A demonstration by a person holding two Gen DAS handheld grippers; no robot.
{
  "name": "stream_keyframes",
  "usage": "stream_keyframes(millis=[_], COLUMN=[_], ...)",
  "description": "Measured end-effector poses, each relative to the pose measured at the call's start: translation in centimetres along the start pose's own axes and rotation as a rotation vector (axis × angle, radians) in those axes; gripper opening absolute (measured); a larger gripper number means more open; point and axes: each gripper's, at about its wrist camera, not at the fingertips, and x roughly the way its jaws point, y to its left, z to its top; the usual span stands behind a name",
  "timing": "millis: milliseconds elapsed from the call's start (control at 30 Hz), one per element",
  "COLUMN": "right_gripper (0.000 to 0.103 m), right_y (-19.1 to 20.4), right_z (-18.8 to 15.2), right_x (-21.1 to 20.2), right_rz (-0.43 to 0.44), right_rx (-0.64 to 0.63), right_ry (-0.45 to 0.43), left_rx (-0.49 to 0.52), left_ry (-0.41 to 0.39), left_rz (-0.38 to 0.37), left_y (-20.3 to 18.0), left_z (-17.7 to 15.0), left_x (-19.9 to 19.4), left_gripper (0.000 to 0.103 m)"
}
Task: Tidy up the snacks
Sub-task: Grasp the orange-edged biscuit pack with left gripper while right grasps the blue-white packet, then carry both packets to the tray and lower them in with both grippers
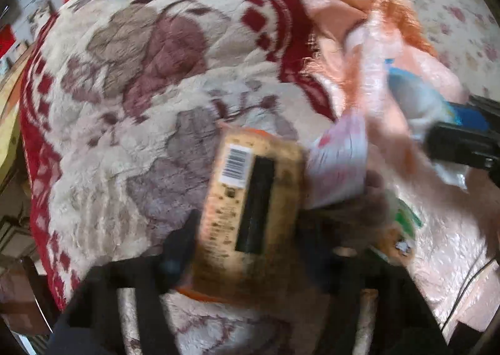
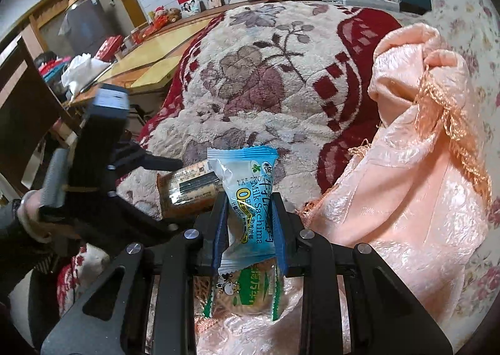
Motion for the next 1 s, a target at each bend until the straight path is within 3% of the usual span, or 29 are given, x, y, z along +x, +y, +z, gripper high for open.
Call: stream_keyframes(millis=[100, 433, 567, 800, 1000], right_gripper=[0.025, 0.025, 0.025, 0.025, 0.025], right_y=[0.1, 4.7, 8.3, 14.7, 20.4], right_z=[0.1, -1.7, -3.9, -7.2, -7.8], right_x=[0.0, -1.1, -1.0, 0.4, 1.2], right_rz=[0.004, 0.063, 0.115, 0.186, 0.232], right_rx=[0.001, -0.030, -0.029, -0.066, -0.142], right_ry=[-0.007, -0.028, -0.017, 0.051, 0.090], left_rx=[-0.052, -0.299, -0.387, -0.509, -0.609], left_ry=[-0.013, -0.097, -0.147, -0.197, -0.233], left_rz=[-0.036, 0.045, 0.155, 0.259, 0.331], left_y=[0.9, 2.6, 2.7, 4.0, 6.1], left_z=[-0.8, -9.0, -13.6, -20.4, -25.3], left_x=[-0.8, -8.6, -12.3, -16.6, -19.9], left_gripper=[0.057, 0.057, 0.057, 0.057, 0.057])
